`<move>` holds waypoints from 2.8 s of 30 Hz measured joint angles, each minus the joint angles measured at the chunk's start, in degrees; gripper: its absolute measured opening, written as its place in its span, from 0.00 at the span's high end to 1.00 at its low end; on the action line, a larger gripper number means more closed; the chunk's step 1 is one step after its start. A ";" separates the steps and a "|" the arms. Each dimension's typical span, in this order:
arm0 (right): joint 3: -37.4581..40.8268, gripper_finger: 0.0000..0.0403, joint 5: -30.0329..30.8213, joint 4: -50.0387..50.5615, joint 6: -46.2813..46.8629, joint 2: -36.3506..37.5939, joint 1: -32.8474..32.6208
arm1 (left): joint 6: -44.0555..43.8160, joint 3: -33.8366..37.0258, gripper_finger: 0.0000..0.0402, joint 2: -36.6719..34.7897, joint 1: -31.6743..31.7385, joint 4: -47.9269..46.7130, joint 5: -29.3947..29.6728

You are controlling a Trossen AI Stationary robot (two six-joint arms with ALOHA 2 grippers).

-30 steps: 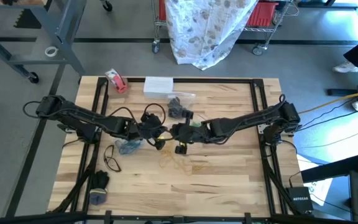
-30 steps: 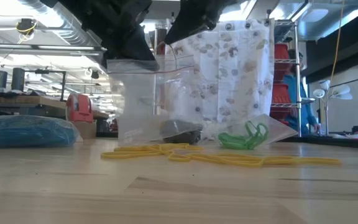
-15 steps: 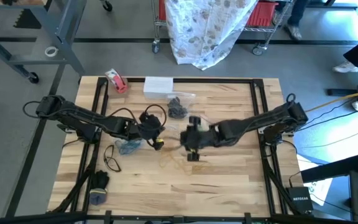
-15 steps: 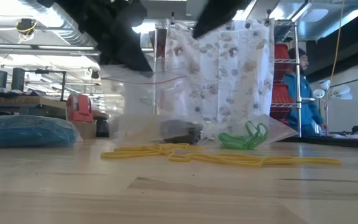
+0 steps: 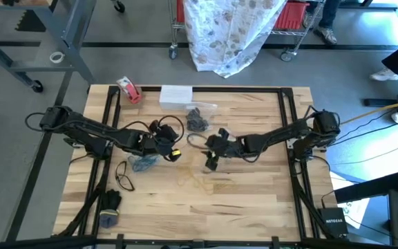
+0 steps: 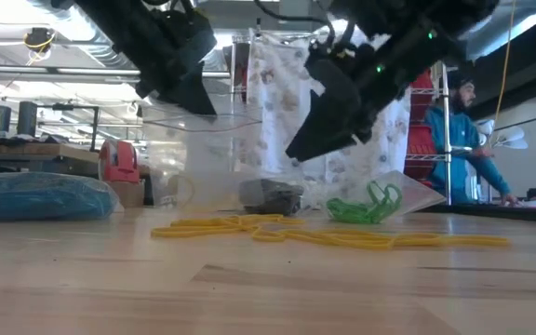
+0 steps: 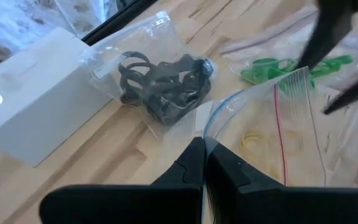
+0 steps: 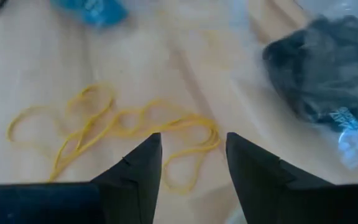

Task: Sort rubber bands
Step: Put the yellow rubber band into the transparent zip bag

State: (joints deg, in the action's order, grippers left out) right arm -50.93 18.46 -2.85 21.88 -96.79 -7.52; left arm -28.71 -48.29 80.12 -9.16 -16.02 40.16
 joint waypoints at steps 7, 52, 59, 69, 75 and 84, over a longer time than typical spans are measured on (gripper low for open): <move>1.38 0.58 -1.11 -5.45 1.68 -3.83 1.68 | -0.02 0.00 1.00 -0.02 0.32 0.15 0.05; -1.57 0.58 3.51 -13.43 5.07 -17.17 2.79 | 0.02 0.02 1.00 -0.02 0.32 0.12 -0.07; -1.97 0.58 1.50 -6.43 2.89 -16.49 2.66 | 0.17 0.02 1.00 -0.04 -0.01 -0.06 -0.13; -1.45 0.58 -1.55 -2.27 -1.91 -12.28 2.68 | -0.02 0.02 1.00 -0.04 -0.01 -0.09 -0.15; -1.71 0.59 -0.84 -3.14 -1.00 -14.62 2.63 | -0.06 0.02 1.00 -0.04 -0.01 0.17 -0.15; -1.91 0.91 -1.66 -4.81 0.64 -16.83 2.57 | -0.07 0.02 1.00 -0.04 -0.05 0.18 -0.15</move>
State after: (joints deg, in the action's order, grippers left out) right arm -52.84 16.80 -7.66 22.52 -113.62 -4.95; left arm -28.77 -48.27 80.07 -9.21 -15.84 40.01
